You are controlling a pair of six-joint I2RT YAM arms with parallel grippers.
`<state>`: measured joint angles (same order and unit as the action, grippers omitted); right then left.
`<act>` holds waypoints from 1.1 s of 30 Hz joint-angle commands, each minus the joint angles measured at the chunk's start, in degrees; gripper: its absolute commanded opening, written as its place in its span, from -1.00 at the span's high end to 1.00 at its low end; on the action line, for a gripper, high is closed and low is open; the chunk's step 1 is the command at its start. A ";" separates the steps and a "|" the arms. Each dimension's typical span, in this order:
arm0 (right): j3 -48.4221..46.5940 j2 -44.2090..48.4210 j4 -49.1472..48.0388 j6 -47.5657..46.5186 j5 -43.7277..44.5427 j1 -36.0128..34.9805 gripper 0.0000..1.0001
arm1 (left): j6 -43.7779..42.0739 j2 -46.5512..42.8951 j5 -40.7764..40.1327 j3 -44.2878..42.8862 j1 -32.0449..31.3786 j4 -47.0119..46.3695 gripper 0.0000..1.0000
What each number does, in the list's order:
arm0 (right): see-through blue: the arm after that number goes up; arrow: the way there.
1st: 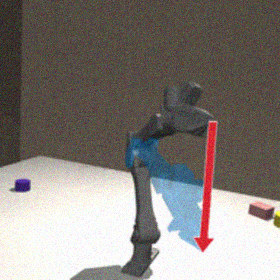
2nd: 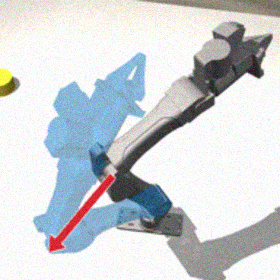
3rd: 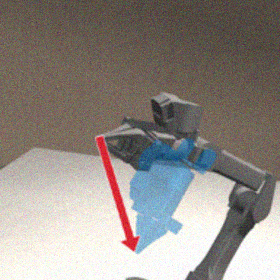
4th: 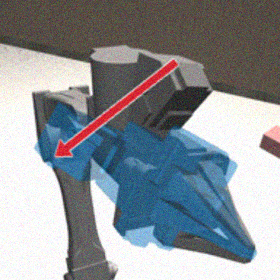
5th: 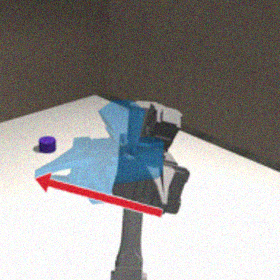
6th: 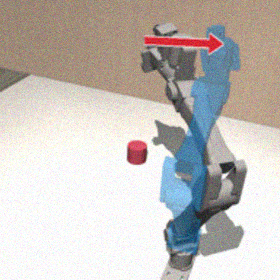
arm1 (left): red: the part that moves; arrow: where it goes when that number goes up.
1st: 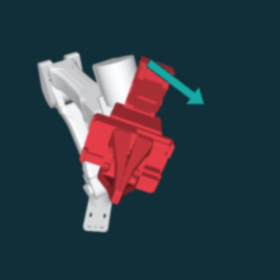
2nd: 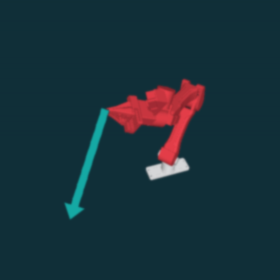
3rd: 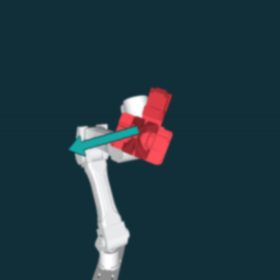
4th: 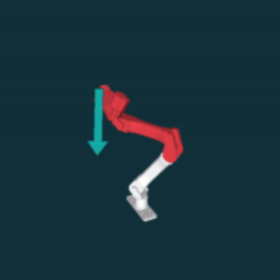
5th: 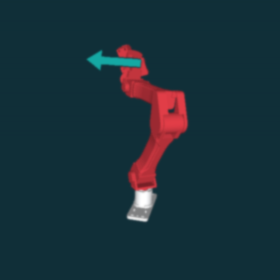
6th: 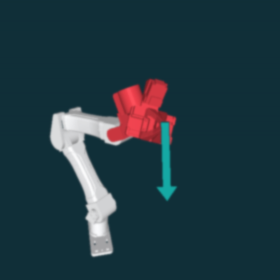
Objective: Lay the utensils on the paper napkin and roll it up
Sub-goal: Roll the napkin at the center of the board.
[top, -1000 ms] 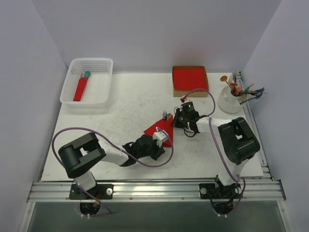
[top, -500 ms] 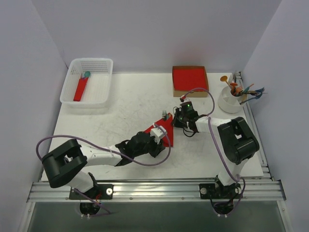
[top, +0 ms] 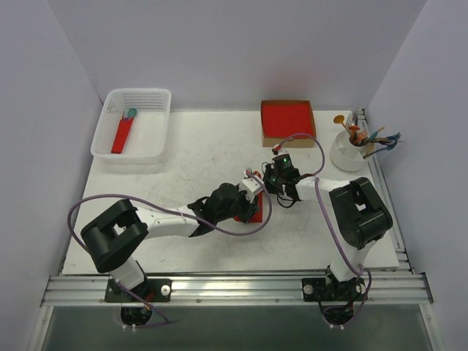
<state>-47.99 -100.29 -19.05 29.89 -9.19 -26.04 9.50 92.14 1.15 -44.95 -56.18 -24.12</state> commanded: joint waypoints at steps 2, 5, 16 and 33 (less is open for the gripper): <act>-1.06 0.27 1.29 -0.62 0.49 -0.68 1.00 | -1.58 3.39 2.10 -2.51 0.11 -0.93 0.35; -1.14 0.10 1.29 -0.62 0.40 -0.68 1.00 | -2.02 4.89 2.37 -2.34 0.11 -2.07 0.35; -1.41 -0.26 1.12 -0.53 -0.30 -0.68 1.00 | -0.62 8.32 1.75 3.10 0.02 -7.60 0.36; -1.41 -0.61 1.03 -0.53 -0.39 -0.68 1.00 | -0.53 4.81 -3.26 4.96 -1.12 -6.12 0.14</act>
<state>-48.03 -100.29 -19.07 29.89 -9.28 -26.04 8.78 100.25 -1.08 -39.66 -57.28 -30.28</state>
